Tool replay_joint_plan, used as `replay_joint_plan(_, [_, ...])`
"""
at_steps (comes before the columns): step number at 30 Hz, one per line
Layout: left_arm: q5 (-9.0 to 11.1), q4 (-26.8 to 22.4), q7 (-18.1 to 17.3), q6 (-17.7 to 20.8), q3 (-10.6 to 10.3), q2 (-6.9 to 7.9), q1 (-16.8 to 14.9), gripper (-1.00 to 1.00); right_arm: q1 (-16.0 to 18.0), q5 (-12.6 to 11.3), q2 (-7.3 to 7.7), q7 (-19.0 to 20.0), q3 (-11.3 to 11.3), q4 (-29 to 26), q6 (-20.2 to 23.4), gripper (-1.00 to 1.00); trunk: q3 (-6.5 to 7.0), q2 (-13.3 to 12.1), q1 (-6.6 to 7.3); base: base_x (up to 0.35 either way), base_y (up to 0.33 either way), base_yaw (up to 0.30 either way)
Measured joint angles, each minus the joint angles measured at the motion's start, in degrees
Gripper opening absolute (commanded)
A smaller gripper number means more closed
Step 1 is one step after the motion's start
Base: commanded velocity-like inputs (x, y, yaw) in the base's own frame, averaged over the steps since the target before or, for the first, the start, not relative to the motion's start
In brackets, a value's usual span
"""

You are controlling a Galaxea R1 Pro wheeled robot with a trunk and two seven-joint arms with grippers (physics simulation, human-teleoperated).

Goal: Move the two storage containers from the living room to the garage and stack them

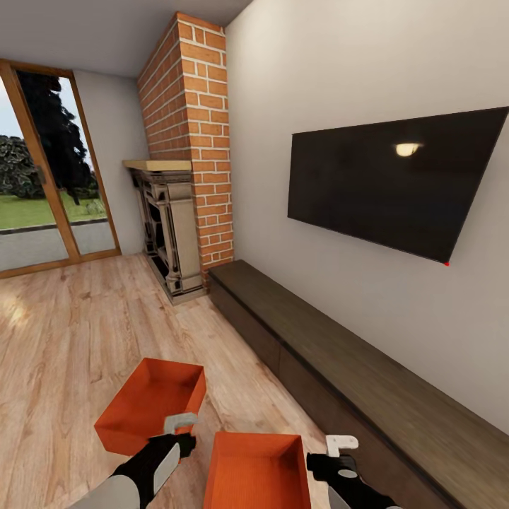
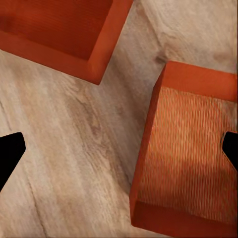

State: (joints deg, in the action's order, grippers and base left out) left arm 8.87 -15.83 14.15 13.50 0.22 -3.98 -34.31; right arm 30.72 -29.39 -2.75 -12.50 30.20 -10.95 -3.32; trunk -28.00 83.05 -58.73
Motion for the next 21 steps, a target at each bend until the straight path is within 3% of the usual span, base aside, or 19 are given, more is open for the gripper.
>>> replay_joint_plan(4, [-2.69, 0.25, 0.43, 0.04, -1.96, -2.58, -0.04, 1.00, -0.01, 0.61, -0.11, -0.20, 0.12, -0.19, -0.14, 1.00, 0.00, 0.00, 0.00, 0.000, 0.000, 0.000])
replay_joint_plan(8, [-5.06, -0.21, 0.71, -0.07, -3.92, -3.18, -0.04, 1.00, -0.01, 0.70, -0.02, -0.29, 0.19, -0.23, -0.02, 1.00, 0.00, 0.00, 0.00, 0.000, 0.000, 0.000])
replay_joint_plan(18, [-5.59, -0.68, 0.91, 0.02, -4.42, -3.94, -0.04, 1.00, -0.01, 0.74, 0.10, -0.39, 0.25, -0.63, 0.27, 1.00, 0.00, 0.00, 0.00, 0.000, 0.000, 0.000])
replay_joint_plan(21, [-5.51, -0.67, 0.61, 0.03, -4.42, -3.92, -0.07, 1.00, -0.01, 0.84, 0.11, -0.89, 0.26, -0.78, 0.30, 1.00, -0.53, 1.19, -0.65, 0.000, 0.000, 0.000])
